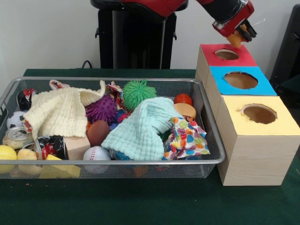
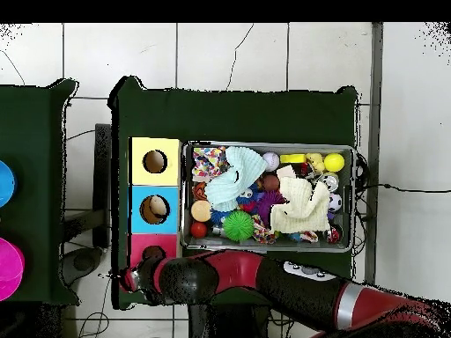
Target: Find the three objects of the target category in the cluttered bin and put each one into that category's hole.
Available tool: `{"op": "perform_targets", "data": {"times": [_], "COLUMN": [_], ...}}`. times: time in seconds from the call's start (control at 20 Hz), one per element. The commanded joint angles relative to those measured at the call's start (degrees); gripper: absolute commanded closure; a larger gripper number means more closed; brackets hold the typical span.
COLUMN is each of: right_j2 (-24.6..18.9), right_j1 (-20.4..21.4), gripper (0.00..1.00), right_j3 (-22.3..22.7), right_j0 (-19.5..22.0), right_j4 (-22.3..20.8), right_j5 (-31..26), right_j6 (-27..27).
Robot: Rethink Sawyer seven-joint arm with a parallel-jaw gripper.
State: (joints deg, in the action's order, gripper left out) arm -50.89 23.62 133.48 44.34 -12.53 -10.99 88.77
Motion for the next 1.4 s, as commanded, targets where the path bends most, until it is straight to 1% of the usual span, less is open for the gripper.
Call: {"op": "perform_targets", "data": {"times": [0.05,0.8,1.0,1.15,1.4], "right_j2": [-0.4,-1.2,-1.5,-1.6,-1.4], "right_j1": [-1.2,-1.9,-3.2,-3.0,-4.1], "gripper": [1.0,1.0,1.0,1.0,1.0], "right_j3": [-8.1,-9.8,-10.4,-10.7,-11.6], "right_j0": [2.1,3.0,3.6,4.0,4.5], "right_j4": [-0.5,-2.6,-3.8,-4.8,-6.3], "right_j5": [-0.6,1.4,3.0,3.4,3.7], "right_j6": [3.7,2.3,2.0,1.8,1.7]}}
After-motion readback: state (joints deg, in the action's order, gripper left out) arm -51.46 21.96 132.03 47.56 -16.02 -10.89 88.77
